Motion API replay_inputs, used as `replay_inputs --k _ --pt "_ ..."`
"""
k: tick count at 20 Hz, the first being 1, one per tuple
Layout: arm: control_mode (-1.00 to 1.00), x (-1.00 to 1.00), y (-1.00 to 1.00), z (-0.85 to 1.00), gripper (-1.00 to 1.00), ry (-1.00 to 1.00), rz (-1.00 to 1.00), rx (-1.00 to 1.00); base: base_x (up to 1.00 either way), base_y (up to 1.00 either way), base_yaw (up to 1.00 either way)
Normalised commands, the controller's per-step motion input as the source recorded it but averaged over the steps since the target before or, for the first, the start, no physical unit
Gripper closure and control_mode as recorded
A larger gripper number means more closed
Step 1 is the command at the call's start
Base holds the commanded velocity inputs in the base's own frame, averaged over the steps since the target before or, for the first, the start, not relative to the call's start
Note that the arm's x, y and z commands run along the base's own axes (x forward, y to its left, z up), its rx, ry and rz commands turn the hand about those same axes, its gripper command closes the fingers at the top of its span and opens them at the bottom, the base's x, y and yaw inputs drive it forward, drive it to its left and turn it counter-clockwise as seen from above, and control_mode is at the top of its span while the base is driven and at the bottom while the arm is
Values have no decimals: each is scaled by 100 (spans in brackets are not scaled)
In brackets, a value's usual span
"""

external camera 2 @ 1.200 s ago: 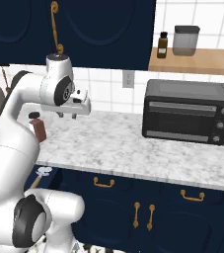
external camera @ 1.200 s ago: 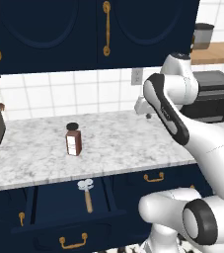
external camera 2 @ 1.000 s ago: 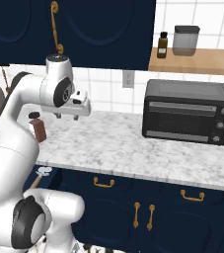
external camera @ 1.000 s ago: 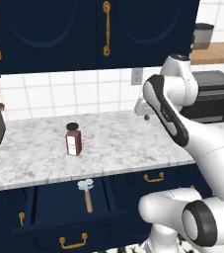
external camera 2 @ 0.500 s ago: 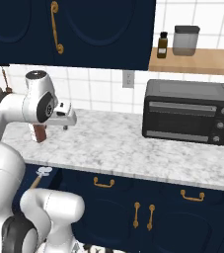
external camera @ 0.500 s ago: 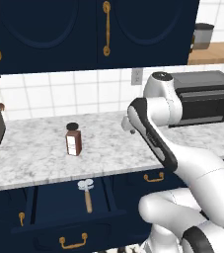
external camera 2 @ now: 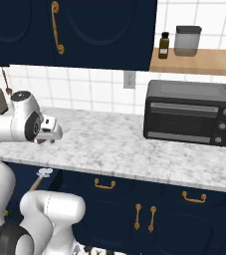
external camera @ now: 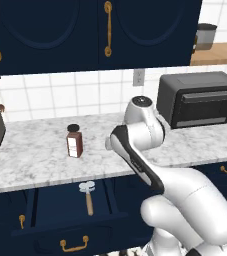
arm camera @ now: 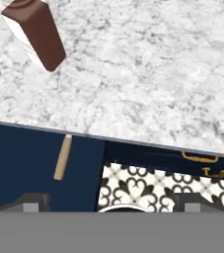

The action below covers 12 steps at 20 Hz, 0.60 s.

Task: Pick the pizza cutter from the drawer and place it on the counter.

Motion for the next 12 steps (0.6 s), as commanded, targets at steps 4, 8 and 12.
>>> replay_inputs --k 4,8,12 --pt "-100 0 72 -50 -100 0 1 0 0 0 0" --pt "-100 0 79 -48 -100 0 0 0 0 0 0" --pt "-100 -2 78 -39 -100 0 0 0 0 0 0"
